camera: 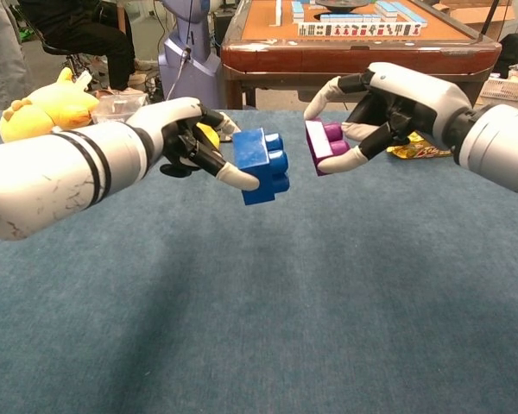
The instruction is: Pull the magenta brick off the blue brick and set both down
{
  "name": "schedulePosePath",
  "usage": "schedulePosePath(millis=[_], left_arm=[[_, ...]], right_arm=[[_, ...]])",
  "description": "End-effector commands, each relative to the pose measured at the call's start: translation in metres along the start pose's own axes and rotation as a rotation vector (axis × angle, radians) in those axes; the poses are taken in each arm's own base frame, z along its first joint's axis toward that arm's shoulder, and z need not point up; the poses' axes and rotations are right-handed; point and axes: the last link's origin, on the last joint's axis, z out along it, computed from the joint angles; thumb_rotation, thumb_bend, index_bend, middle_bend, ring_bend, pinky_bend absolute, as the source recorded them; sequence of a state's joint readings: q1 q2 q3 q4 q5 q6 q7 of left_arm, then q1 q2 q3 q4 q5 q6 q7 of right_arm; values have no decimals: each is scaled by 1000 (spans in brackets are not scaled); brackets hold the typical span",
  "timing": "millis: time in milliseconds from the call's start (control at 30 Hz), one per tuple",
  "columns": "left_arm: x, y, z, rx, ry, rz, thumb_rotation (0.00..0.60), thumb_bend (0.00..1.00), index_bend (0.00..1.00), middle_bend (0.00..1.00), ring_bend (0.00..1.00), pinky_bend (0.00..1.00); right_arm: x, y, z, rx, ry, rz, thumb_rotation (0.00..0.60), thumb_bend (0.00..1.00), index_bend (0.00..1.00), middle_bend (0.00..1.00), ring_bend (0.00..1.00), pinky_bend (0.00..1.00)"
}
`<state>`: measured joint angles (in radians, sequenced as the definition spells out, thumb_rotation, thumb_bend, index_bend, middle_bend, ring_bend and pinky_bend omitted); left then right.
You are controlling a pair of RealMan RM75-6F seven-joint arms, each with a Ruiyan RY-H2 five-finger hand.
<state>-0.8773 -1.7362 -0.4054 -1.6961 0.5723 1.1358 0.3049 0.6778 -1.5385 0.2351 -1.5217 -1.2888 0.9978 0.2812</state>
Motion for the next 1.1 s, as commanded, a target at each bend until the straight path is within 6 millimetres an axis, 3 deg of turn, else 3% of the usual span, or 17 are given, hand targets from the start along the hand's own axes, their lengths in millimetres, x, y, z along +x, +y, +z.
schedulePosePath(millis=[33, 500, 633, 933, 1100], left_arm=[[0, -6, -1, 7, -11, 23, 600, 39, 665, 1000, 955, 1000], [-4, -32, -6, 23, -45, 144, 600, 42, 665, 1000, 955, 1000], [-5, -36, -7, 28, -51, 167, 600, 42, 665, 1000, 955, 1000], [-9, -39, -8, 26, -100, 207, 600, 43, 665, 1000, 954, 1000], [-12, -39, -8, 24, -112, 219, 600, 42, 660, 1000, 954, 1000]], right_arm=[[1, 4, -3, -10, -5, -15, 600, 507, 567, 1000, 1000, 1000], [-4, 31, -10, -91, -62, -183, 600, 504, 568, 1000, 1000, 1000], [-10, 37, -9, -111, -95, -242, 600, 444, 548, 1000, 1000, 1000], [-20, 43, -5, -141, -144, -319, 600, 291, 409, 1000, 1000, 1000], [-21, 44, -3, -166, -166, -349, 600, 169, 251, 1000, 1000, 1000]])
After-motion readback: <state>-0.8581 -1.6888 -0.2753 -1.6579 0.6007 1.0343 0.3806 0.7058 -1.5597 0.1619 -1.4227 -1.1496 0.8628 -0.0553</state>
